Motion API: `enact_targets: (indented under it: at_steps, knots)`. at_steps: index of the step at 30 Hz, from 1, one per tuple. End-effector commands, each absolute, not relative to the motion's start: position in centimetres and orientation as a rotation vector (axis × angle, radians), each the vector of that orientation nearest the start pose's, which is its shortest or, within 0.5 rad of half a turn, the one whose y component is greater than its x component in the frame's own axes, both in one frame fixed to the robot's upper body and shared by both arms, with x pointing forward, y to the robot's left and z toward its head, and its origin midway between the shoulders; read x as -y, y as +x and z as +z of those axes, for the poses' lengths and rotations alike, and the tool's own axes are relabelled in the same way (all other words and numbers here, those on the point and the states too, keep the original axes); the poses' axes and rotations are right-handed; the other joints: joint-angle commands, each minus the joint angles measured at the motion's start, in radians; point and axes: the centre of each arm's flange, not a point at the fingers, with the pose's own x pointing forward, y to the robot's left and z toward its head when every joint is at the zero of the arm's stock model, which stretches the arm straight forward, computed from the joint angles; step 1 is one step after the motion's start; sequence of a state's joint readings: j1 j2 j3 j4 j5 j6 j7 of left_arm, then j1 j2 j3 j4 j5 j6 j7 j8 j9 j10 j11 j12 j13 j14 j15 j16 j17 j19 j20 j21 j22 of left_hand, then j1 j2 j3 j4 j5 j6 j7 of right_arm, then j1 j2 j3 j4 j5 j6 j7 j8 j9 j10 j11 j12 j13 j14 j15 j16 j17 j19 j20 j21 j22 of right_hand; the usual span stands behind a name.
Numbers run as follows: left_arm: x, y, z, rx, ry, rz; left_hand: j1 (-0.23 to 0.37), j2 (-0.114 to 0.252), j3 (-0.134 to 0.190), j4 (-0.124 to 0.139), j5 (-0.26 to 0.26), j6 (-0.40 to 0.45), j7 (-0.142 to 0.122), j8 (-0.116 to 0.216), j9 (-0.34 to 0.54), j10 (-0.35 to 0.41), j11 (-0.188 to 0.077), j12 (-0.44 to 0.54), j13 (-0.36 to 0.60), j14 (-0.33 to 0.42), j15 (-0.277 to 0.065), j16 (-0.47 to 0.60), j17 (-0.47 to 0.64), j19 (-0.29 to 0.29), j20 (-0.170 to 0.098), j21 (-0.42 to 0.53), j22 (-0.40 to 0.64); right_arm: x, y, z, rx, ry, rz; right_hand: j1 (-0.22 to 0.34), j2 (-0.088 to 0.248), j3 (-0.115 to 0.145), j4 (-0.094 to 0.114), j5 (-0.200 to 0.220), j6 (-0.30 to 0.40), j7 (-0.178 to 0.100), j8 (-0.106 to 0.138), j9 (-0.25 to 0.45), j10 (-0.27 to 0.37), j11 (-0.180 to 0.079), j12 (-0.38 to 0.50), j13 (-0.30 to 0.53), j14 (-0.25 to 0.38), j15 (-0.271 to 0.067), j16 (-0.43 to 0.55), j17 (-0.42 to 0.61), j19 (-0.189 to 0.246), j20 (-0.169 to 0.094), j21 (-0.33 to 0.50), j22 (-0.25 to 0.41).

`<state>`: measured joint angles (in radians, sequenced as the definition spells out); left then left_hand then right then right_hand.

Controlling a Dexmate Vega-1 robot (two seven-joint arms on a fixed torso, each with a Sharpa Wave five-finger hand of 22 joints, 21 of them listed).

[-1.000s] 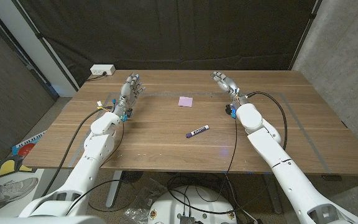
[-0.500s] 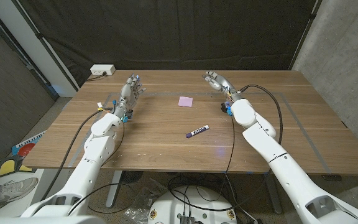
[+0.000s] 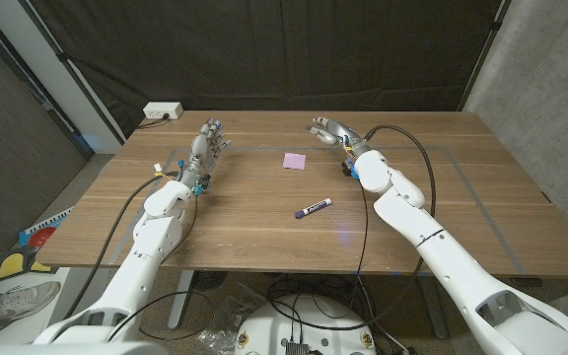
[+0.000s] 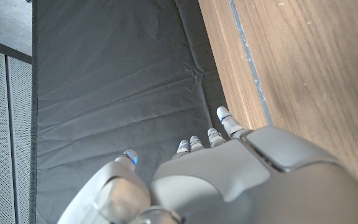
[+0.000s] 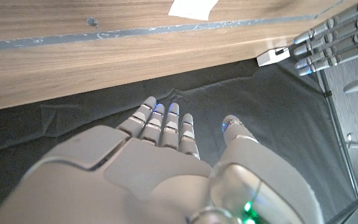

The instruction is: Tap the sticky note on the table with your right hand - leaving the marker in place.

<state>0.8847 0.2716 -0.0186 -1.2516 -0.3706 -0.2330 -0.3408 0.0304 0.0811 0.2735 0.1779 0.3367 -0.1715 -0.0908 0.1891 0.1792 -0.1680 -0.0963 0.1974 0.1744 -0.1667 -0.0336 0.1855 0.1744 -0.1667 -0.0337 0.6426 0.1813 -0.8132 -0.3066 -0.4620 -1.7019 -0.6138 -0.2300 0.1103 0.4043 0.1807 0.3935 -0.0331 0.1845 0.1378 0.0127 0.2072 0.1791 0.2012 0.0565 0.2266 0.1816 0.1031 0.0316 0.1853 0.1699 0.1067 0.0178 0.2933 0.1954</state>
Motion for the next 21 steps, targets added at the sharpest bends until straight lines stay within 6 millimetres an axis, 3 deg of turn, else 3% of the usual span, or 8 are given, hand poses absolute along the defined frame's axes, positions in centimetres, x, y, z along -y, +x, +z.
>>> enact_targets:
  at_steps: [1, 21]
  knots:
    - [-32.9, 65.0, -2.8, 0.637, -0.023, -0.235, 0.001, 0.080, 0.004, -0.002, 0.005, -0.206, -0.007, 0.003, 0.002, -0.197, 0.008, 0.005, 0.006, -0.207, -0.048, 0.004, 0.005, -0.205, -0.045, -0.001, 0.004, 8.9, 61.5, 3.9, 0.578, -1.224, 0.089, 0.013, -0.002, 0.008, -0.006, -0.002, 0.015, -0.007, 0.005, 0.003, 0.010, -0.004, 0.006, 0.002, 0.004, -0.014, 0.002, 0.002, 0.011, -0.002, 0.007, 0.002]
    - [-33.4, 65.0, -3.1, 0.633, -0.027, -0.228, 0.002, 0.080, 0.006, -0.002, 0.005, -0.205, -0.005, 0.002, 0.003, -0.196, 0.009, 0.004, 0.006, -0.205, -0.048, 0.003, 0.005, -0.202, -0.043, -0.006, 0.004, 5.5, 62.7, 3.3, 0.463, -1.439, 0.134, 0.027, -0.001, 0.017, -0.014, -0.003, 0.034, -0.023, 0.004, 0.004, 0.019, -0.018, 0.004, 0.002, 0.012, -0.029, 0.002, 0.003, 0.017, -0.003, 0.007, 0.002]
